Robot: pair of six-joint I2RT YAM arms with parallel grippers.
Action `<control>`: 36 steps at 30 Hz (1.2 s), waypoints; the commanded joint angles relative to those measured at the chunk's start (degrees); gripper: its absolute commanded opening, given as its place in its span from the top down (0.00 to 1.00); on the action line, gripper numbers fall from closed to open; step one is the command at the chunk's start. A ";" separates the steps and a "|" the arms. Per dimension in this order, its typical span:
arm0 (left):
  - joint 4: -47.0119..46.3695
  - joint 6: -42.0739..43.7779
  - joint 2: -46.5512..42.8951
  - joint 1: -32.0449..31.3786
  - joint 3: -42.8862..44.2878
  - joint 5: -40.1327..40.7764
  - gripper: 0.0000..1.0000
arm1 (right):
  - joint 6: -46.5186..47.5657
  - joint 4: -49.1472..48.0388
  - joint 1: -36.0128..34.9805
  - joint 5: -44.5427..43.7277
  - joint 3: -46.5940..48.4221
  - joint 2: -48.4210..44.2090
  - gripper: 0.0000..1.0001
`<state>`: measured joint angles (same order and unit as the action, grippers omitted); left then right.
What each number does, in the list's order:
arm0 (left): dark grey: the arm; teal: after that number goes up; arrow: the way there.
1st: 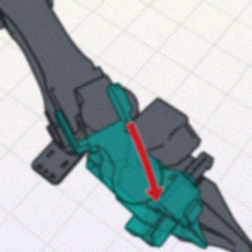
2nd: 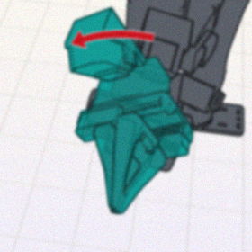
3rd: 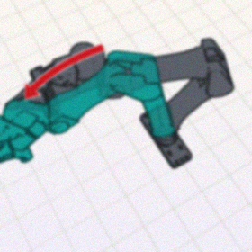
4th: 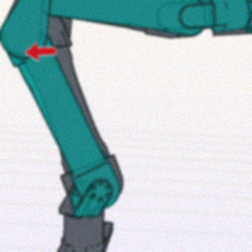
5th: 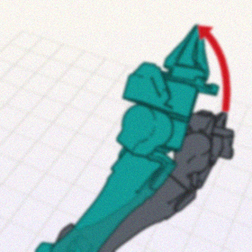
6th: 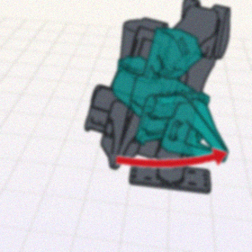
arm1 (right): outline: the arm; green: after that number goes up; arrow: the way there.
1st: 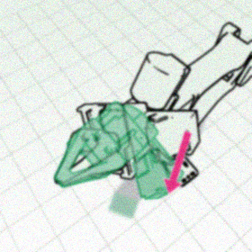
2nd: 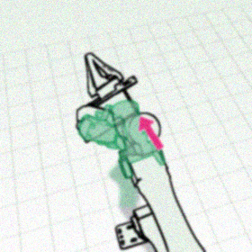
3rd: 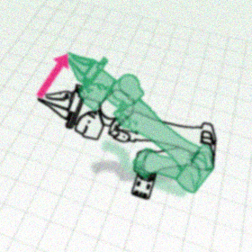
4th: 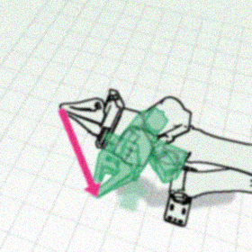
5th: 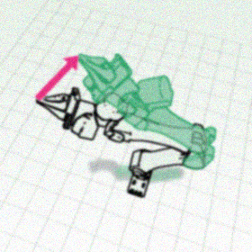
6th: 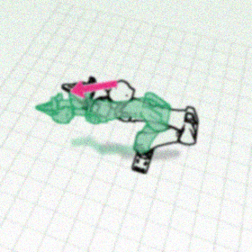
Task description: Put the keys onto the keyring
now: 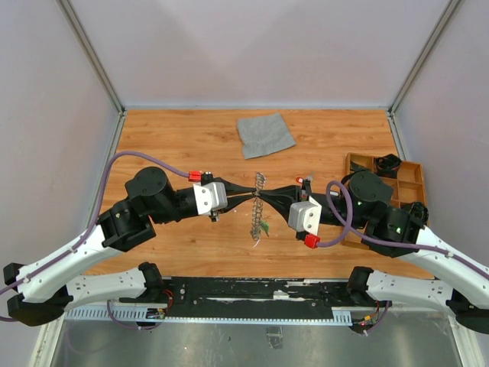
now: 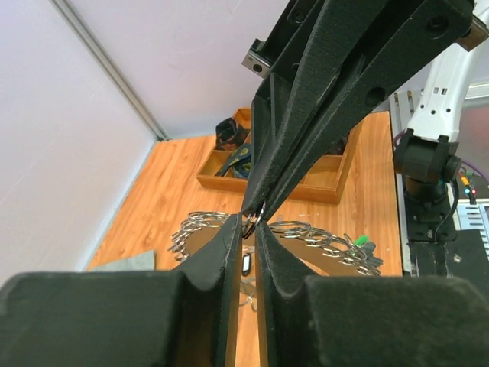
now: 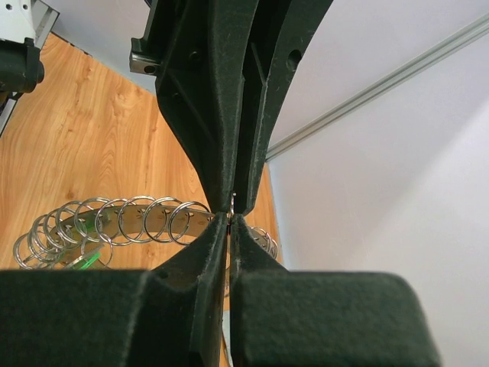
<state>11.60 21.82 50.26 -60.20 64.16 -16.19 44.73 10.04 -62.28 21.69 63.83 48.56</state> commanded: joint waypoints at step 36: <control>-6.37 -14.66 -1.85 -0.74 0.84 8.26 0.99 | -13.36 8.61 -1.26 -27.13 2.00 -8.15 0.64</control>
<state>10.35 9.39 50.54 -60.53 64.86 -10.20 37.32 12.80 -62.39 7.51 63.26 40.45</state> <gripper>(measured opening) 0.012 0.358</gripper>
